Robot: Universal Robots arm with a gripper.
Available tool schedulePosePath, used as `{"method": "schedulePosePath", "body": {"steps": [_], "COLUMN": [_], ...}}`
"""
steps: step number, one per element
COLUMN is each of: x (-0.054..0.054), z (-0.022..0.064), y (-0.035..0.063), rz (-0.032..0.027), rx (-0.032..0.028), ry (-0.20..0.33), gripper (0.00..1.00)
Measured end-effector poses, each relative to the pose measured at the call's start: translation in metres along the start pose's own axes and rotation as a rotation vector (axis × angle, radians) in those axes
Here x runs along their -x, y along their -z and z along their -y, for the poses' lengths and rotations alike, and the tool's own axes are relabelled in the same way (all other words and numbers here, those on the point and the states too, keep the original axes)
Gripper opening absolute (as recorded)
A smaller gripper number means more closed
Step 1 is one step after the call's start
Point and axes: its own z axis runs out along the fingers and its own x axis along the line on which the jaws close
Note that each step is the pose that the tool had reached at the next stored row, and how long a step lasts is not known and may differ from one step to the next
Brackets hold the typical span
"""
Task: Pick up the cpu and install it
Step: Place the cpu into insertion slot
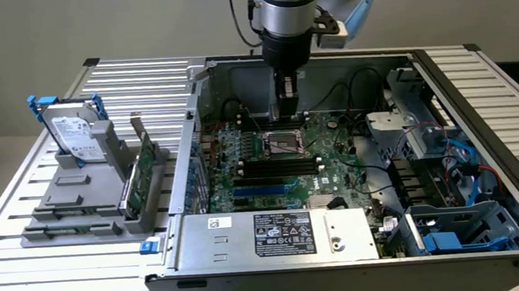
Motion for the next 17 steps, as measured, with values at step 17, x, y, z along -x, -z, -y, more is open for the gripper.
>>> {"method": "schedulePosePath", "body": {"steps": [17], "x": [0.003], "z": [0.0053], "y": [-0.0289], "rz": [0.0073], "rx": [0.0159], "ry": [-0.037], "gripper": [0.55]}}
